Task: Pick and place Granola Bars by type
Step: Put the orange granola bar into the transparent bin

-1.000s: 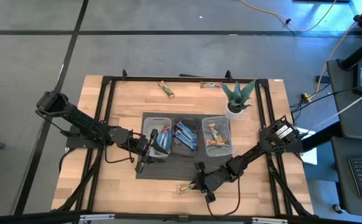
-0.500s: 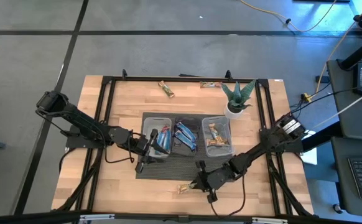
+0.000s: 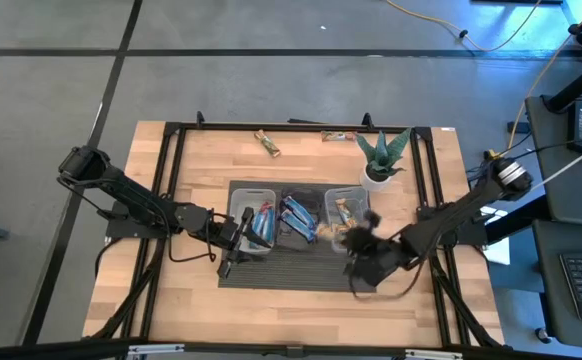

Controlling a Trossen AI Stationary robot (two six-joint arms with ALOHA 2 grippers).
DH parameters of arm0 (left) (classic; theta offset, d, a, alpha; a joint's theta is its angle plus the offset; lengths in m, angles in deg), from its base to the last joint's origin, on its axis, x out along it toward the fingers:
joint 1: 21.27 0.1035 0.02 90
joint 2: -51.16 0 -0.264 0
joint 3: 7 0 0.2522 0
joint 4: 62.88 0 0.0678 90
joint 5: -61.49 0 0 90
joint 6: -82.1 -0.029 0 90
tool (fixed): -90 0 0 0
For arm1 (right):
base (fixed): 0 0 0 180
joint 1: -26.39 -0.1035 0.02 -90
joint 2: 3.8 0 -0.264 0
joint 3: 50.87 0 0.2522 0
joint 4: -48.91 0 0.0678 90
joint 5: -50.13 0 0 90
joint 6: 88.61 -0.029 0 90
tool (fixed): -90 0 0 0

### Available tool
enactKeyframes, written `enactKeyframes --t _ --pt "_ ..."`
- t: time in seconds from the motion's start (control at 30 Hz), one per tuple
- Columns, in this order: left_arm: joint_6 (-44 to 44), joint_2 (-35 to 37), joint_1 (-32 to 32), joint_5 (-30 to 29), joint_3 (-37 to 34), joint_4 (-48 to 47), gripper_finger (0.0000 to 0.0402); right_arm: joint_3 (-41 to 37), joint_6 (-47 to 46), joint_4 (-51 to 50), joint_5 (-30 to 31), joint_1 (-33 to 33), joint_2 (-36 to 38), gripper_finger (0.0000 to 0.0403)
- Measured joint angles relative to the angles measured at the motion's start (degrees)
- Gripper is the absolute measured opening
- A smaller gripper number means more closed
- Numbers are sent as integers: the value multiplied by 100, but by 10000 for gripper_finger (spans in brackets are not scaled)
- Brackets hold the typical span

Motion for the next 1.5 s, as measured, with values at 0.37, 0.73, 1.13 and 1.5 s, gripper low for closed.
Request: enactKeyframes --t 0.37,0.73,1.13,1.5 --pt "0 0 2 -247 0 -98 148 -490 -1620 -897 526 451 -206 91" --pt "0 0 2 -250 0 -137 148 -1115 -1867 -161 444 880 -270 91" --pt "1 0 2 -250 0 -131 148 -1285 -1767 277 -97 925 -267 93" --pt "457 0 0 -196 0 -131 151 -1285 -1725 543 -97 1035 -267 150"
